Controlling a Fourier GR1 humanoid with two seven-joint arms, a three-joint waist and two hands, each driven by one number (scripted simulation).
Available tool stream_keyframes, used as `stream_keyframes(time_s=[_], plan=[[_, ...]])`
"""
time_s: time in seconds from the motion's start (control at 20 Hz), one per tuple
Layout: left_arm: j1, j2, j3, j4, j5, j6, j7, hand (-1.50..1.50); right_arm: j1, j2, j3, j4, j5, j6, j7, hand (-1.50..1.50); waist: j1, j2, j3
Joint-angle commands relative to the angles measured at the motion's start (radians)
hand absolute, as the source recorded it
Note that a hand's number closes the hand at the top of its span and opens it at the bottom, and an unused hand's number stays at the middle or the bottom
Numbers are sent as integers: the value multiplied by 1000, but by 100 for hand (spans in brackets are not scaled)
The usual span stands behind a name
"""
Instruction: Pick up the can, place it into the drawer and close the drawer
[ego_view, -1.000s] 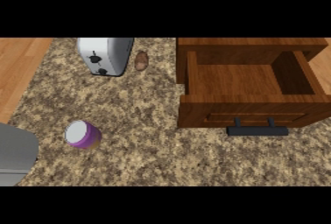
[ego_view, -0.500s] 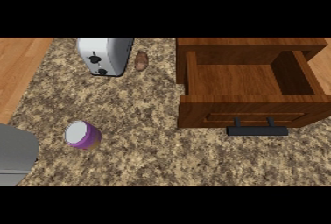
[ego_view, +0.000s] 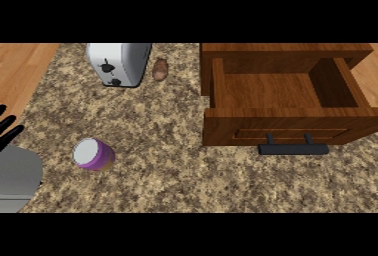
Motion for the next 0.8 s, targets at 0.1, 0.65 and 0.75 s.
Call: stream_keyframes(time_s=[0.1,0.65,0.75], plan=[[-40,-85,-69,15,-134,29,-14,-150,48,25,-63,-1,-31,80,-23,-150,0,0,0],[-77,-184,-131,234,-391,-42,-214,-150,-28,57,-74,17,3,81,25,-150,3,1,0],[-120,-193,-126,340,-478,-41,-306,-150,-14,-18,-159,-10,-94,107,68,-150,-2,2,-1]])
